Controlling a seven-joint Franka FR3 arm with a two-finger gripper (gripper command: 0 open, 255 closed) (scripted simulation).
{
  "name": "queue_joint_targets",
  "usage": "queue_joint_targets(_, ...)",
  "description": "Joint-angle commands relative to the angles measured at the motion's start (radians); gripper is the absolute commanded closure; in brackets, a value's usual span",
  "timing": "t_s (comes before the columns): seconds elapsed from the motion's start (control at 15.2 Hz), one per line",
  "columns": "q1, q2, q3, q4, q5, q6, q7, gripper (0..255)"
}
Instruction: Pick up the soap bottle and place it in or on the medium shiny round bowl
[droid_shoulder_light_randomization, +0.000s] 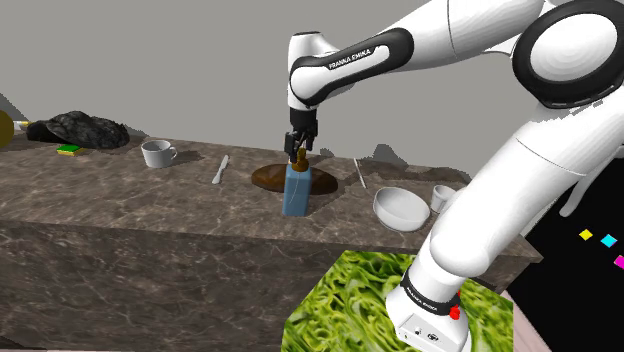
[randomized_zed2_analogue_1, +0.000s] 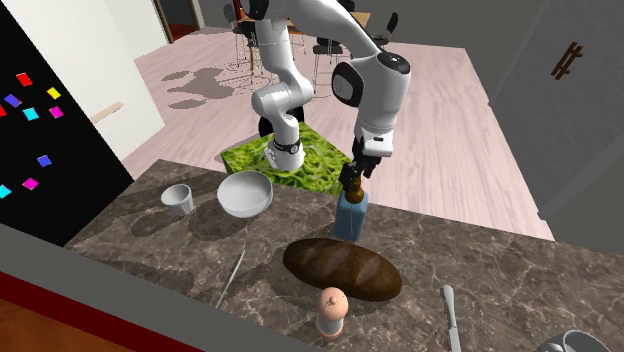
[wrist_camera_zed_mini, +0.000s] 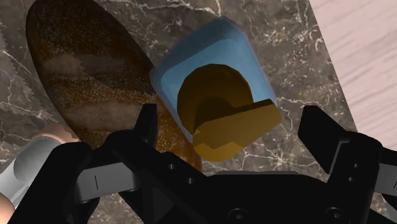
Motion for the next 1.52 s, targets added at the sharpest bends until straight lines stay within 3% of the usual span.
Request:
queue_joint_targets(0.0, 0.000, 0.000, 0.000, 0.000, 0.000, 0.000, 0.000, 0)
queue_joint_targets(0.07, 0.000, 0.000, 0.000, 0.000, 0.000, 0.000, 0.000, 0)
queue_joint_targets(0.13, 0.000, 0.000, 0.000, 0.000, 0.000, 0.000, 0.000, 255)
queue_joint_targets(0.73, 0.000, 0.000, 0.000, 0.000, 0.000, 0.000, 0.000, 255)
queue_joint_targets(1.45, 0.002, -0.040, 0.002, 0.110, 0.007, -0.149, -0.013, 255)
